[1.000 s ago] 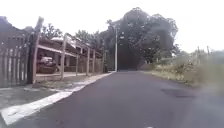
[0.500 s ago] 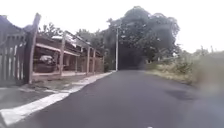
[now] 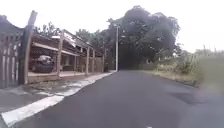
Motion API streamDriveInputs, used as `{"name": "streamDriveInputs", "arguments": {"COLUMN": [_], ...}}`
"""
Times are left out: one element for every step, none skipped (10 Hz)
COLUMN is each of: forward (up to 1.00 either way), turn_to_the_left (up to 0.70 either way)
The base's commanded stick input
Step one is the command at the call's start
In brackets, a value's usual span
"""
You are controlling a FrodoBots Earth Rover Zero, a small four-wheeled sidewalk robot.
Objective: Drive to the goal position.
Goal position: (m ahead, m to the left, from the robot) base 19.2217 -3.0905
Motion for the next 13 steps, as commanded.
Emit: {"name": "streamDriveInputs", "arguments": {"forward": [0.50,0.50,0.50,0.50,0.50,0.50,0.50,0.50,0.50,0.50,0.50,0.50,0.50], "turn_to_the_left": [-0.50,-0.25,0.00,0.00,0.00,0.00,0.00,0.00,0.00,0.00,0.00,0.00,0.00]}}
